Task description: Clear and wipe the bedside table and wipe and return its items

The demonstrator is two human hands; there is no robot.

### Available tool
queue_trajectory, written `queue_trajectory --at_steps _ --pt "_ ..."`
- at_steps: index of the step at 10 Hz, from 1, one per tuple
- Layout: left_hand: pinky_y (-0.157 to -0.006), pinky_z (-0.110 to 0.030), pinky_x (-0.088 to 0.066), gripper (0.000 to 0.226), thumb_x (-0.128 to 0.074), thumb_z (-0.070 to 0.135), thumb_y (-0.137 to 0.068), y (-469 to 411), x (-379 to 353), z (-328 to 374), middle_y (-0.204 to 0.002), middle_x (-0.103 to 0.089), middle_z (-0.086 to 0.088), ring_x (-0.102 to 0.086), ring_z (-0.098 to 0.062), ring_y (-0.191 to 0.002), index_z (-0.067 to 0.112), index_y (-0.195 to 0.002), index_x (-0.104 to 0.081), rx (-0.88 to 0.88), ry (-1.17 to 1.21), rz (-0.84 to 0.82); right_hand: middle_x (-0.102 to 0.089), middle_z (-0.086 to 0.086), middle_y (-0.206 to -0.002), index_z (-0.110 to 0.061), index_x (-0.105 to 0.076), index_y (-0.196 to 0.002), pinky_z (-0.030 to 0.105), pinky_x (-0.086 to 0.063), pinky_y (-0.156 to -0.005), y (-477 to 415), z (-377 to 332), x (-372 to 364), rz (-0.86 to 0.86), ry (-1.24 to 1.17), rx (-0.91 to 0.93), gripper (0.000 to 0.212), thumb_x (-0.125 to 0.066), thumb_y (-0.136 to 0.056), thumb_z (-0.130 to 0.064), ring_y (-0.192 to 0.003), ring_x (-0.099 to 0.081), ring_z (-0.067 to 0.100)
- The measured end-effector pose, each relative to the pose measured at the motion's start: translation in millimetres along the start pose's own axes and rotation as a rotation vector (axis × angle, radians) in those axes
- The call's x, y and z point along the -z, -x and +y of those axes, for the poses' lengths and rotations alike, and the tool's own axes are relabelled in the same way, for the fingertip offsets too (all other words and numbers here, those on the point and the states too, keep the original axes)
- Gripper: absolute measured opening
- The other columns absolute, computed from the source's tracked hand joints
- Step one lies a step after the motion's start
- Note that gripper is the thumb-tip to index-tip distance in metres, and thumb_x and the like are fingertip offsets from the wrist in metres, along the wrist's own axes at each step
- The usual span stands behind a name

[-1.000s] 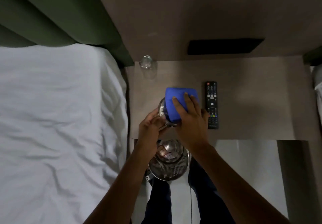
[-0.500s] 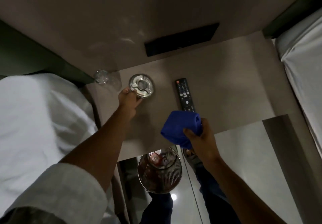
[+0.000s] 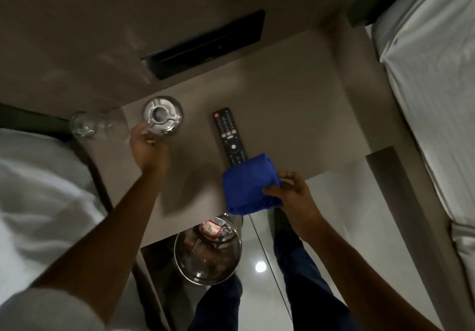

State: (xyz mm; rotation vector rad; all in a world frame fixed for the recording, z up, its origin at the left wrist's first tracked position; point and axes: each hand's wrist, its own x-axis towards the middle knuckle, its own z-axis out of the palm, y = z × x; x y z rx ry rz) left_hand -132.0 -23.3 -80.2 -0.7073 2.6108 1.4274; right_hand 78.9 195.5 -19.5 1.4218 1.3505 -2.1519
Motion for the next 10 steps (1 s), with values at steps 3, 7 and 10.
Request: queue_trajectory --at_steps 3,7,10 --pt "-0.082 -0.035 -0.060 0.063 -0.070 0.037 -0.084 228.9 -84.1 62.0 -0.109 -0.065 0.005 -0.067 -0.013 -0.097 0.025 -0.135 -0.034 0.343 0.153 -0.732 -0.069 0.007 -0.098 -0.012 -0.061 -0.098 0.038 -0.054 -0.076 -29.5 -58.1 102.6 0.050 -0.113 0.016 0.013 -0.057 -0.086 -0.007 -0.088 -0.065 0.023" --pt "-0.086 -0.015 -0.039 0.040 -0.048 0.021 -0.099 292.9 -250.8 100.2 -0.143 -0.050 -0.012 -0.053 -0.026 -0.123 0.014 -0.138 -0.048 -0.195 -0.264 -0.956 -0.049 0.014 -0.123 -0.012 -0.059 -0.119 0.028 -0.038 -0.082 -88.7 -92.0 225.4 0.494 0.874 0.484 0.027 -0.045 -0.097 -0.019 -0.101 -0.052 0.025" --pt "-0.112 -0.044 -0.026 0.060 -0.054 0.027 -0.094 287.3 -211.2 79.0 -0.162 -0.002 -0.014 -0.016 -0.032 -0.145 0.033 -0.149 -0.030 -0.677 -0.774 -0.900 0.004 0.017 -0.159 -0.031 -0.009 -0.150 0.055 -0.016 -0.114 -77.2 -83.8 232.1 0.351 1.404 0.320 0.067 -0.043 -0.094 -0.046 -0.145 0.000 0.037"
